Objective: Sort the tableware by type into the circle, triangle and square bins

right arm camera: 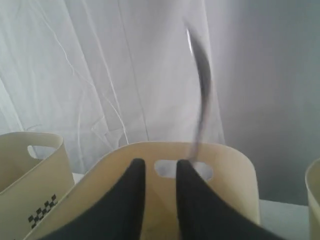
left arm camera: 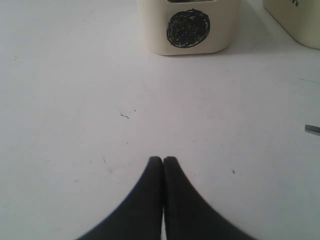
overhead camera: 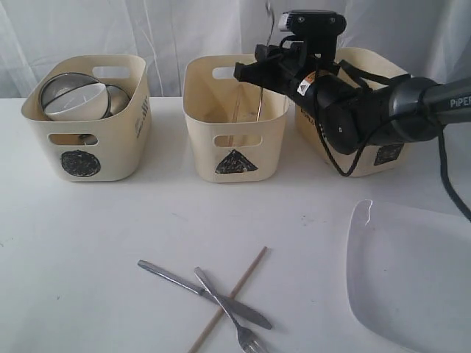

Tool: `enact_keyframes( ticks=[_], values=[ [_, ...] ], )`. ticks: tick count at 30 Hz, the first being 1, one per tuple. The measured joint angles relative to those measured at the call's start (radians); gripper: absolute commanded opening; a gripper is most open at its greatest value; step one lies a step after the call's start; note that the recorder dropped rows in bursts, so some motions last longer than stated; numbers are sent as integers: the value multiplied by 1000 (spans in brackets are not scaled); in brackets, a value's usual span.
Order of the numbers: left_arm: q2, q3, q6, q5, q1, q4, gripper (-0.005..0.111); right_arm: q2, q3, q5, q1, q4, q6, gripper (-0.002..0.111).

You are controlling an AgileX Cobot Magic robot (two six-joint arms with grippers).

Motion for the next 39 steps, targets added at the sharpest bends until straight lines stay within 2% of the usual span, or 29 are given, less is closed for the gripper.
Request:
enact_keyframes(
  ticks=[2,9,12,14,16,17,23,29,31,34,39],
  values=[
    [0,0,0,0,0,0,0,0,-13,-8,0,-15,-5,41],
    [0,0,0,0,0,0,0,-11,-23,29,0,-20,-7,41],
    [0,0,0,0,0,0,0,-56,-23,146,0,-20,-7,31],
    [0,0,0,0,0,0,0,-114,-23,282,0,-20,-7,19],
    [0,0,0,0,0,0,0,-181,-23,454,0,-22,-7,3],
    [0,0,0,0,0,0,0,-221,-23,546,0,-22,-7,0],
    [0,0,0,0,0,0,0,-412,-24,1069,14,-23,-7,0],
    [0,0,0,0,0,0,0,-469,39,1518,129,113,-82,0],
    [0,0,0,0,0,0,0,-469,91,1558,194,194,-124,0],
    [0,0,0,0,0,0,0,-455,177,1529,293,307,-194,0],
    [0,0,0,0,0,0,0,-399,229,1403,411,341,-232,0]
  ],
)
